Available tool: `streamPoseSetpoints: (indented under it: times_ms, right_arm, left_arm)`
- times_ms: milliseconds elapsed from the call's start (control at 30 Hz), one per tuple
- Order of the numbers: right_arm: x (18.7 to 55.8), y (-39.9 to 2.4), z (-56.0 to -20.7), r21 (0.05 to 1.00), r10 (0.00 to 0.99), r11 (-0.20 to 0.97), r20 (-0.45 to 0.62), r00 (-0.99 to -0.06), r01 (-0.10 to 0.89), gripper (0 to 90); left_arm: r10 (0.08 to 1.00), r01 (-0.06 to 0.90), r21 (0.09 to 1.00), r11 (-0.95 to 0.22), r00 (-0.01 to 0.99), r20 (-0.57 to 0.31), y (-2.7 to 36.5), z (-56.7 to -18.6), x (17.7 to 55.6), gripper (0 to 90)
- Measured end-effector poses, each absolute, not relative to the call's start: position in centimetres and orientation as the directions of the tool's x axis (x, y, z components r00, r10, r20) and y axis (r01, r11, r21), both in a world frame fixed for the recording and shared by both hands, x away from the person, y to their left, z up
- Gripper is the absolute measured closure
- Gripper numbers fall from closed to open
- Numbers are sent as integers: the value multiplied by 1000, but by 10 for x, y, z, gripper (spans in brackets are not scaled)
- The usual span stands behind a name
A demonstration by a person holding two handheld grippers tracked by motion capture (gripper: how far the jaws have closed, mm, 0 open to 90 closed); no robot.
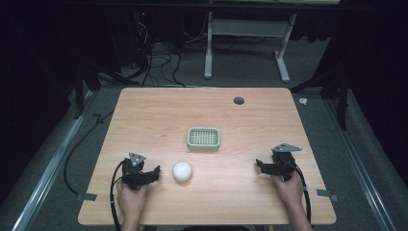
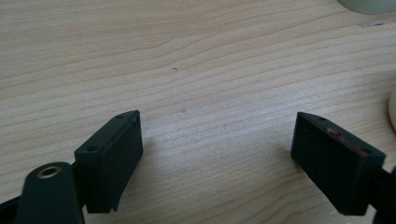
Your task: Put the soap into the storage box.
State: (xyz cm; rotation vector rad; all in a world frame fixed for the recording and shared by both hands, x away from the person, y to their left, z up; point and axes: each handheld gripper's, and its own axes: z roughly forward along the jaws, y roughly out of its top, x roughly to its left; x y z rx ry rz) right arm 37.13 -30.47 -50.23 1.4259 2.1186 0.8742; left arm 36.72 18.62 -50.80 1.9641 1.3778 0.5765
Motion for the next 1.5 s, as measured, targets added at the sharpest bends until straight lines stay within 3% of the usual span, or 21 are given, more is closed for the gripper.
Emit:
streamPoseSetpoints:
  times_ms: [1333, 1500]
  right_arm:
    - [371, -306, -502, 712, 927, 261, 3, -374, 652, 198]
    - [371, -305, -502, 712, 927, 266, -4, -375, 650, 198]
  left_arm:
    - [938, 649, 727, -224, 346, -20, 188, -508, 367, 167]
    - [941, 620, 760, -196, 338, -33, 193, -504, 363, 172]
